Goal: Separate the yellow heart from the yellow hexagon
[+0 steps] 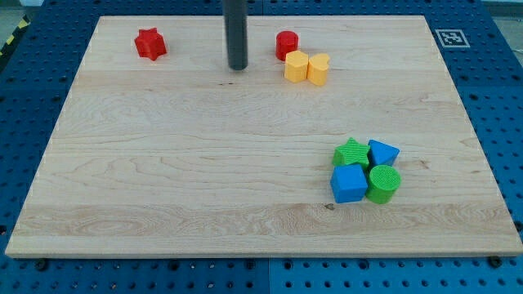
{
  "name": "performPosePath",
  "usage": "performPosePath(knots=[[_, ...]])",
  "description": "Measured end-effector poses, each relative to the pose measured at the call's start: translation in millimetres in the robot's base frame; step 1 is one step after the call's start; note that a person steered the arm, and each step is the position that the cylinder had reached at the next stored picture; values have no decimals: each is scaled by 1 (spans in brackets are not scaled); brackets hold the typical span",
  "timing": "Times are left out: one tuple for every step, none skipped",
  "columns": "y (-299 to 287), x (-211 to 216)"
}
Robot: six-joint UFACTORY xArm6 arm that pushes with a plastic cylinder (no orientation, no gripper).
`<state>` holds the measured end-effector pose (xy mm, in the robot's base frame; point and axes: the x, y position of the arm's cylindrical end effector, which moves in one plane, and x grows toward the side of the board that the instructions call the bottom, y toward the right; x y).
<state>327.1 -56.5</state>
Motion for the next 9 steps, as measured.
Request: performPosePath(knots=[[-18,8],[-19,8],[-19,8],[-19,8],[-19,6],[-6,-13],[14,-37],[70,-28],[141,0]])
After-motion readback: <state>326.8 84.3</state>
